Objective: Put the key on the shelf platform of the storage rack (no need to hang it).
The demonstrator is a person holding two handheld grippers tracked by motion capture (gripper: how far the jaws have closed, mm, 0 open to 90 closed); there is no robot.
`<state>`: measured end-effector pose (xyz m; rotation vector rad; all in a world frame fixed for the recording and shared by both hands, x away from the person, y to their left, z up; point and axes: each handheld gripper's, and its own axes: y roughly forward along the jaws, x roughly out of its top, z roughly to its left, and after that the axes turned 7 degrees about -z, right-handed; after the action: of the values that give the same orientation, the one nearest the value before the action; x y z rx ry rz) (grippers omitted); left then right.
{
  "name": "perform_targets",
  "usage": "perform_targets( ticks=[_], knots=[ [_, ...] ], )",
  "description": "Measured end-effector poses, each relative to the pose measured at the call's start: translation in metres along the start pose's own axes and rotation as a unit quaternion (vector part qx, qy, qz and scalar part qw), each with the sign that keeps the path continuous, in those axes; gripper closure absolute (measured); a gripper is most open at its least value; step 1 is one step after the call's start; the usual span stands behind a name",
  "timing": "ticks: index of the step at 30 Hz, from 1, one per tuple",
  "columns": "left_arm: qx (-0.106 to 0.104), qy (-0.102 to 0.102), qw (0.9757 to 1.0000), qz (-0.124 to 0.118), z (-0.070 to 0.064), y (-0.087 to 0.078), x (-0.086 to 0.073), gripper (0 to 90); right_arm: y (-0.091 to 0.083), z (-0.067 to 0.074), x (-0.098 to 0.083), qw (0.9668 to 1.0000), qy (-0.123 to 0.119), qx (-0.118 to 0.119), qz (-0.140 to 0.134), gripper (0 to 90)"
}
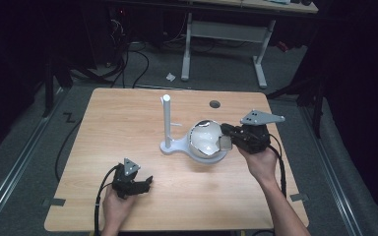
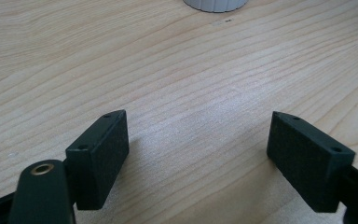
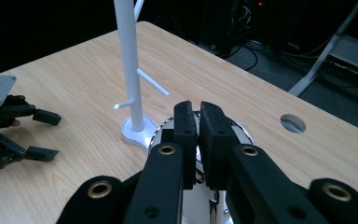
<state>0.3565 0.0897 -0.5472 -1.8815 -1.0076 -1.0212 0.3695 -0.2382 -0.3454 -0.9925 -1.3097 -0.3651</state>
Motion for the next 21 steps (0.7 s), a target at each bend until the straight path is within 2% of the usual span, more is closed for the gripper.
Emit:
perform_targets(
  ticks=[9, 21],
  knots=[
    [0.000, 0.000, 1.0000, 0.000, 0.000, 0.000, 0.000, 21.1, 0.016, -0.003, 0.003, 1.0000, 0.002, 0.000, 0.010, 86.3],
    [0.000, 0.000, 1.0000, 0.000, 0.000, 0.000, 0.000, 21.1, 0.038, -0.009, -0.003, 0.9995, 0.010, -0.003, 0.028, 86.2]
  ],
)
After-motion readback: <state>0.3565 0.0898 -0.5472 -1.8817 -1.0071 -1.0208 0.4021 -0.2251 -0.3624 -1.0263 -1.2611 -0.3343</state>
